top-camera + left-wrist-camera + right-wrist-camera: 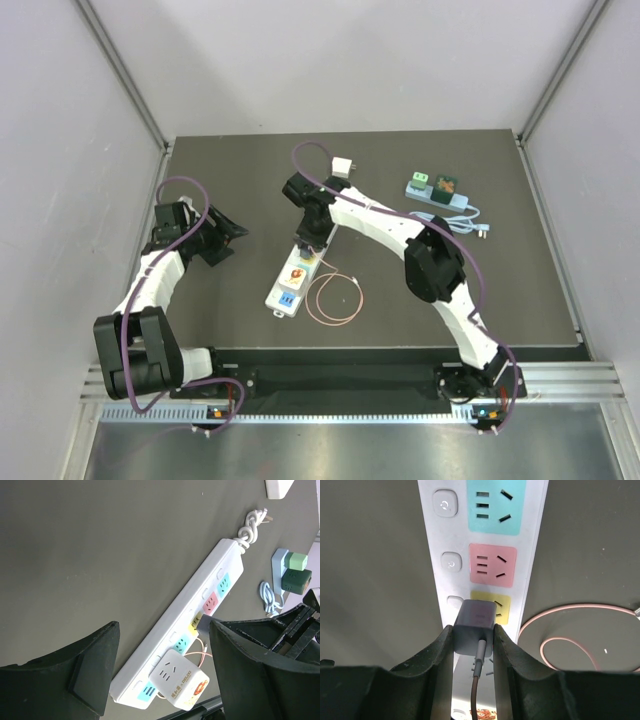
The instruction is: Insert the plug
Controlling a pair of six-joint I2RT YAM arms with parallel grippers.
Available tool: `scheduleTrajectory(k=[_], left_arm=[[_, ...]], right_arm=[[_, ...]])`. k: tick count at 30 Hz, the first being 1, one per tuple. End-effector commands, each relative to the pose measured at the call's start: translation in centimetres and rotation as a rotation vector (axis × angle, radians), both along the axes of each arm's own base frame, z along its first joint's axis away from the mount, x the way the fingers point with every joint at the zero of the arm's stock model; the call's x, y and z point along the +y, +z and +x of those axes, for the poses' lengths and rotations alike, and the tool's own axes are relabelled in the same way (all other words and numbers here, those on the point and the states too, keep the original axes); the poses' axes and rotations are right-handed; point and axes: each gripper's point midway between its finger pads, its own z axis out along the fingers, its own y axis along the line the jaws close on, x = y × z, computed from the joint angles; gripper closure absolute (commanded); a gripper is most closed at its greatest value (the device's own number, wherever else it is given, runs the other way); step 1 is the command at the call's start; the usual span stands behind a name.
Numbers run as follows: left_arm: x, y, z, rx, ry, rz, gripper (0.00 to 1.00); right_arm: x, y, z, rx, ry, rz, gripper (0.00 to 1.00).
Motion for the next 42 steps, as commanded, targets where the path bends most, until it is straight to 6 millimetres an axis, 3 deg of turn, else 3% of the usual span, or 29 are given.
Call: scheduleTrajectory(k=[1,9,18,23,33,42], left_arm=[[0.3,1.5,0.6,-0.067,-0.001,0.019,0.23],[0.1,1.4,0.7,-0.067,-0.007,0.005,0.23],[0.2,1.5,0.8,-0.068,0.001,0.015,0.23],[0.4,1.5,0.8,-0.072,0.008,0.021,0.23],[0.2,1.5,0.7,-0.069,0.005,0.009,0.23],[0.1,1.4,0.2,-0.071,0.0,0.012,0.23]], right_arm=[[-0.7,-3.3,-1.2,0.015,-0.002,-0.091,1.0],[-0.7,-5.7,-2.7,0.042,-0.013,-0.104,1.0],[-0.8,-8.2,-2.8,0.064,0.025,-0.144,1.0],[-1.0,-8.3,-2.6,0.053,0.044,-0.161,1.0],[-1.1,-6.3,-1.7,-0.028,0.061,-0.221,1.0],[0.6,-8.9,-3.3,0.003,0.052,-0.199,1.0]])
